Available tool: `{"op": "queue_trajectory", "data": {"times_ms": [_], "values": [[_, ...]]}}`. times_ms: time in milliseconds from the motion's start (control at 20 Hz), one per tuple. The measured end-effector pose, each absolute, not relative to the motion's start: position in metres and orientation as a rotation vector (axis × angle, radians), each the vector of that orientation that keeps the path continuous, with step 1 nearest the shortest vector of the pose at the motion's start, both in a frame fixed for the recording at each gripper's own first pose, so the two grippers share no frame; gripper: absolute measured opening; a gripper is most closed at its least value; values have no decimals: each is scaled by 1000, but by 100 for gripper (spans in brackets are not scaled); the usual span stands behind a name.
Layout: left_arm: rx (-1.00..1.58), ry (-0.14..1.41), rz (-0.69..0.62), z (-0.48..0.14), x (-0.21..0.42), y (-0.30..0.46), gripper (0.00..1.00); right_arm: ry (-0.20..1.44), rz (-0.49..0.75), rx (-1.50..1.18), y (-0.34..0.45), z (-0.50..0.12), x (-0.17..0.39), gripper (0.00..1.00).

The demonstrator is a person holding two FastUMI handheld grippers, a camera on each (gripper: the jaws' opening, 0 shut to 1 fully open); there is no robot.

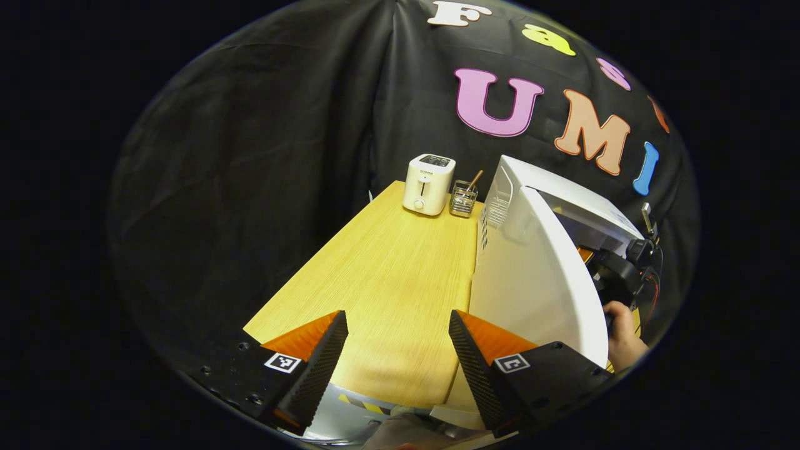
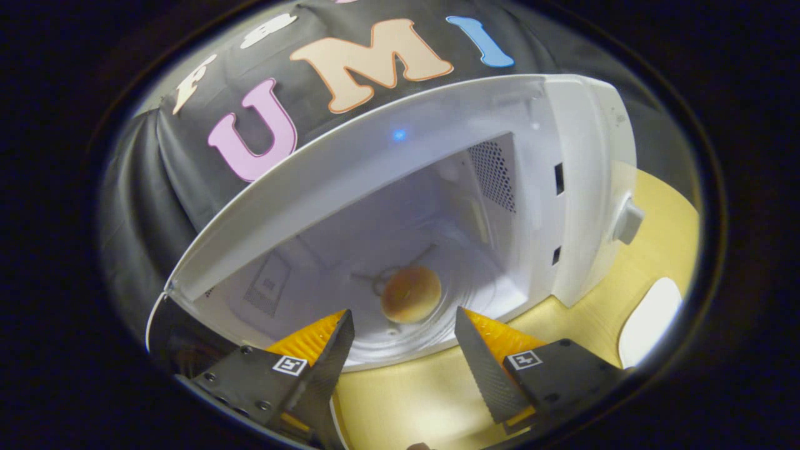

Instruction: Open the microwave oven with the left hand, put the food in, and close the microwave oven.

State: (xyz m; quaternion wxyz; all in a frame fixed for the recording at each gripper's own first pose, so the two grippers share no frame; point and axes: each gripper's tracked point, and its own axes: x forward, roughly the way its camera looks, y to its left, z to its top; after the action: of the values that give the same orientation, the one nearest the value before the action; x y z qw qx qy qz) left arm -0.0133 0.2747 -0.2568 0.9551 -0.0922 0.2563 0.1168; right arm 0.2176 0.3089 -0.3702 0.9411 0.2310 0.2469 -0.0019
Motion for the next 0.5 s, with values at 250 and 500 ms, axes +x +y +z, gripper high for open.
{"op": "queue_trajectory", "data": {"times_ms": [250,500], "values": [[-182,522,189,-257,-18,265,95,524,50,456,314,-357,174,92],[-115,523,161,-259,-20,261,75,521,103,438,309,-334,125,99]]}}
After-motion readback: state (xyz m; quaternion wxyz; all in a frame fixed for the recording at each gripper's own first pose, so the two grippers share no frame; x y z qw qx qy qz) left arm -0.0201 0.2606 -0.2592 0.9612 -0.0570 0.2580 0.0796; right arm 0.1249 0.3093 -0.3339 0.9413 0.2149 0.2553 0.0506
